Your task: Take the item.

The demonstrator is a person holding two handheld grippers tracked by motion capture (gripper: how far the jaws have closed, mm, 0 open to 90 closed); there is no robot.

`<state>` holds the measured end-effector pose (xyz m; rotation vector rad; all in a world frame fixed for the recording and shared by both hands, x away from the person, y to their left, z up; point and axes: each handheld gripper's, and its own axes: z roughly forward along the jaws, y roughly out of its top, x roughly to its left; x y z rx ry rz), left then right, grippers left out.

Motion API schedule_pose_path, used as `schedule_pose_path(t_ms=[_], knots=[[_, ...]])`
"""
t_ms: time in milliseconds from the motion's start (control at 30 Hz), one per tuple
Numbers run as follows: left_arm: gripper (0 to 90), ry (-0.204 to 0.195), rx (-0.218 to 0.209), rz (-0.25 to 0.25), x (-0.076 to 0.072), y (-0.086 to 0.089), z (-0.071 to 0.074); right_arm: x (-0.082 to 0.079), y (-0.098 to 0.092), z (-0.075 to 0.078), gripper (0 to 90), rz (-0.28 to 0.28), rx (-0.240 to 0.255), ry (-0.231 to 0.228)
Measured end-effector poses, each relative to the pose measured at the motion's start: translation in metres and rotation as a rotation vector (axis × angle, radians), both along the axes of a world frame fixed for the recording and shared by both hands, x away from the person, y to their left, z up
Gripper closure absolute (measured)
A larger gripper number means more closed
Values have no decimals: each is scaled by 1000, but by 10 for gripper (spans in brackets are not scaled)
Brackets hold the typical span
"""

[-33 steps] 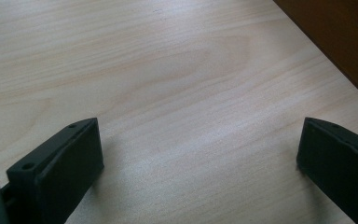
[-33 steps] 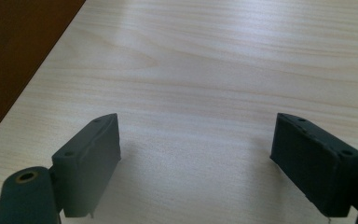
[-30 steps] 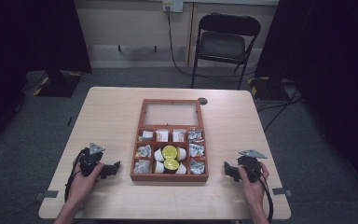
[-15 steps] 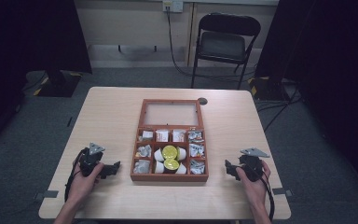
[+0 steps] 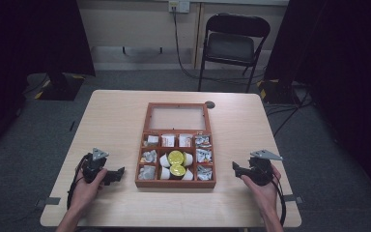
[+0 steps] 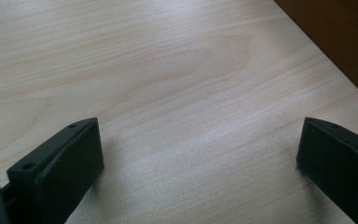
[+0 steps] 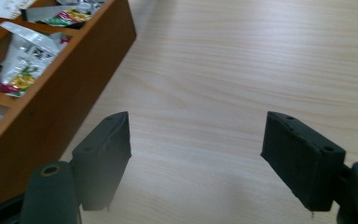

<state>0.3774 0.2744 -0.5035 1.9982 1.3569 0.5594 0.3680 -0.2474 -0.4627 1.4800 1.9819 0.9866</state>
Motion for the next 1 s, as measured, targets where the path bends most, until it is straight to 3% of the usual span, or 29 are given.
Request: schedule_pose_path(t_ms=[300,400,800,1000], knots=[[0,0,-1,2,0,0,0,0,11,11,300,67,33,-11],[0,0,0,1,-1,0,0,1,14,15,345,102,74,-14],[0,1,0,0,-1,0,0,1,31,26,414,180,94,-38],[0,1,0,0,-1,0,0,0,51,33,411,242,113,-41]])
